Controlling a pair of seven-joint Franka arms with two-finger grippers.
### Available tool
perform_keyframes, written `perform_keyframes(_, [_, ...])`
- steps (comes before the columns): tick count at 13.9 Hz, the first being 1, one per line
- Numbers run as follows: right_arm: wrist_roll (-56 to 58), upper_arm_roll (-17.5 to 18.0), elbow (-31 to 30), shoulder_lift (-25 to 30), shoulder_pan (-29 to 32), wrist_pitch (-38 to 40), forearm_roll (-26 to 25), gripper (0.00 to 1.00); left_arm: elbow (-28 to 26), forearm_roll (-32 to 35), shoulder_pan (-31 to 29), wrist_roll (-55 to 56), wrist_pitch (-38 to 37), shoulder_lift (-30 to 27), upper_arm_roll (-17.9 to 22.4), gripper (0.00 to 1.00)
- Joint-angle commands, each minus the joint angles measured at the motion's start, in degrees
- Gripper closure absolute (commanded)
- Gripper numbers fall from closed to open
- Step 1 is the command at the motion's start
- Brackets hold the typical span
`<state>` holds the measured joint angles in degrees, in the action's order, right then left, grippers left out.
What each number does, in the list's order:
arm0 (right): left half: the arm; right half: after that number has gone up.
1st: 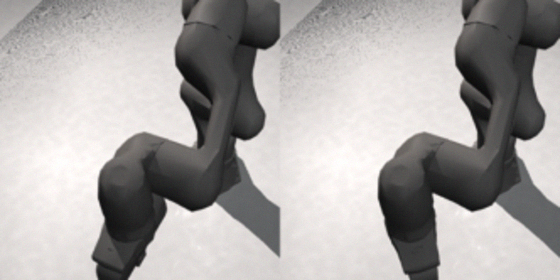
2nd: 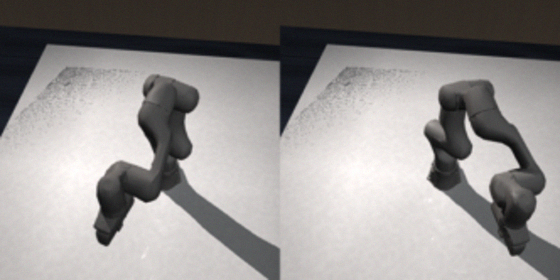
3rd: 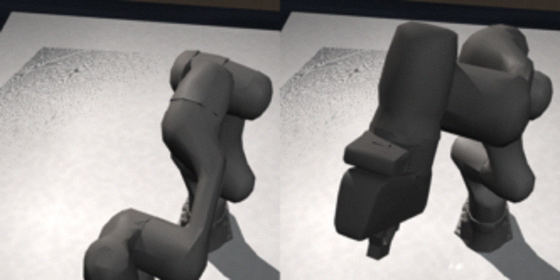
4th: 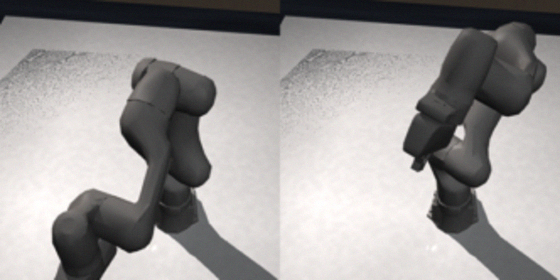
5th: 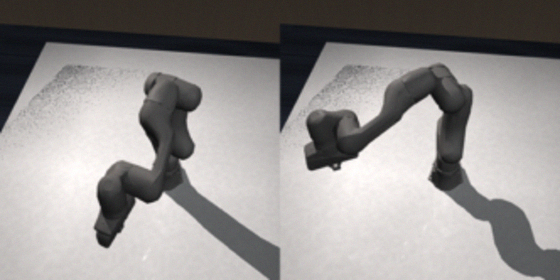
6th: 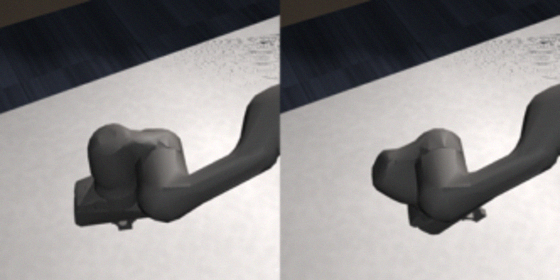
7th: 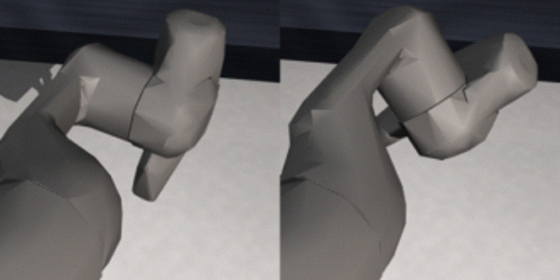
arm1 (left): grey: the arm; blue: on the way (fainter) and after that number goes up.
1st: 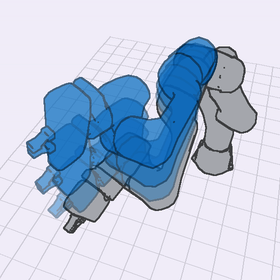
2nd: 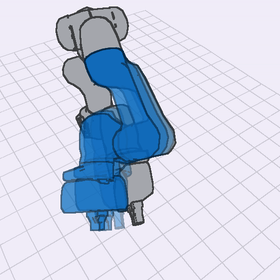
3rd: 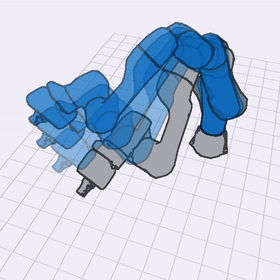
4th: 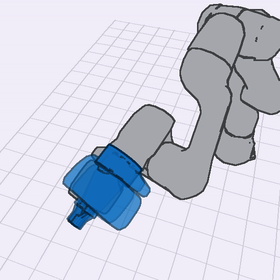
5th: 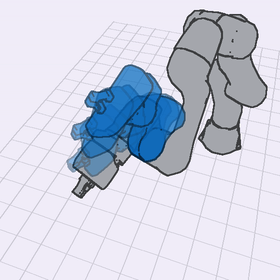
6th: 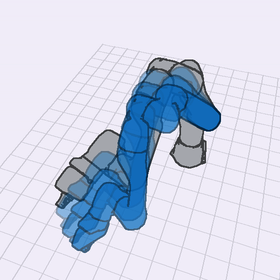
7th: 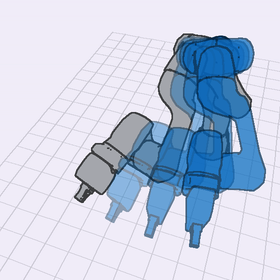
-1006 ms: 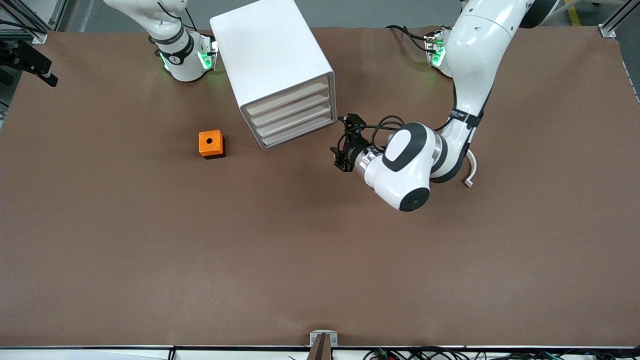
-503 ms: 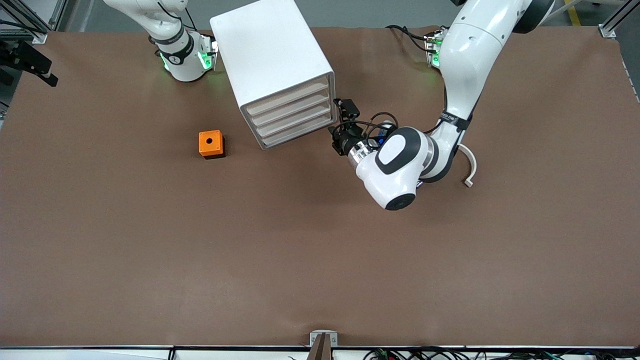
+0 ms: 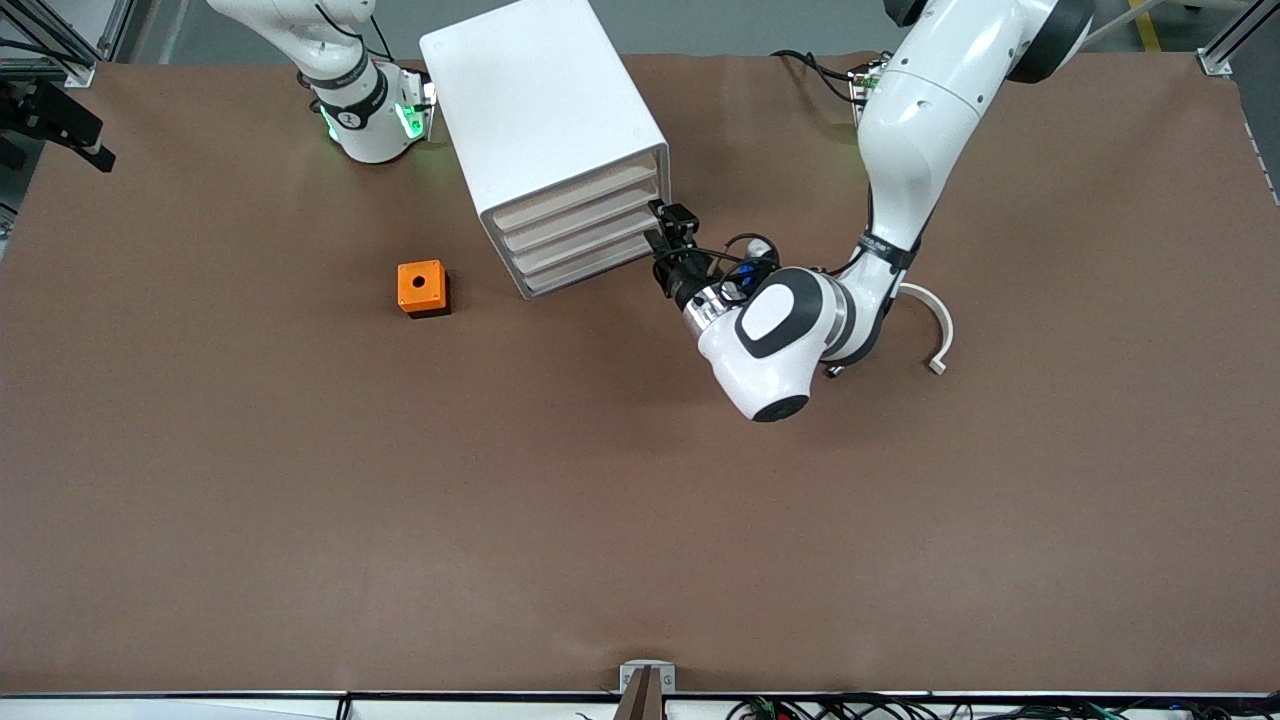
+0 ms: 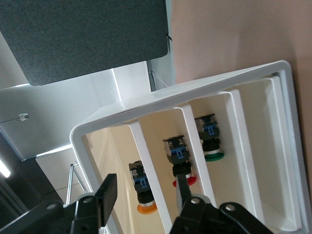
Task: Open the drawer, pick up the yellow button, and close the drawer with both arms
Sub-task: 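Grasp the drawer front with the left gripper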
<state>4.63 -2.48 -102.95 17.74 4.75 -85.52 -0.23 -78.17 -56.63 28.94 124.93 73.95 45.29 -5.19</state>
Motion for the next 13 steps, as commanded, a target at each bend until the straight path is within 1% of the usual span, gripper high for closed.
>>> perform_keyframes(1, [-0.24, -0.07, 0.73, 0.01, -0.18, 0.26, -0.12, 0.0, 1.0, -2.33, 1.46, 3.03, -1.0, 0.85, 0.27, 0.44])
perform_keyframes(6, [-0.33, -0.07, 0.82, -0.07, -0.18, 0.17, -0.12, 0.0, 0.65, -2.96, 4.1, 5.5, -1.26, 1.47, 0.27, 0.44])
perform_keyframes(11, [-0.24, -0.16, 3.36, -2.35, -0.09, 0.26, -0.12, 0.0, -1.45, -2.69, 6.04, 7.17, -3.37, 1.91, 0.27, 0.44])
perform_keyframes(13, [-0.33, -0.16, 4.33, -3.23, -0.09, 0.26, -0.12, 0.0, -2.25, -2.78, 6.74, 7.26, -4.42, 1.82, 0.27, 0.47])
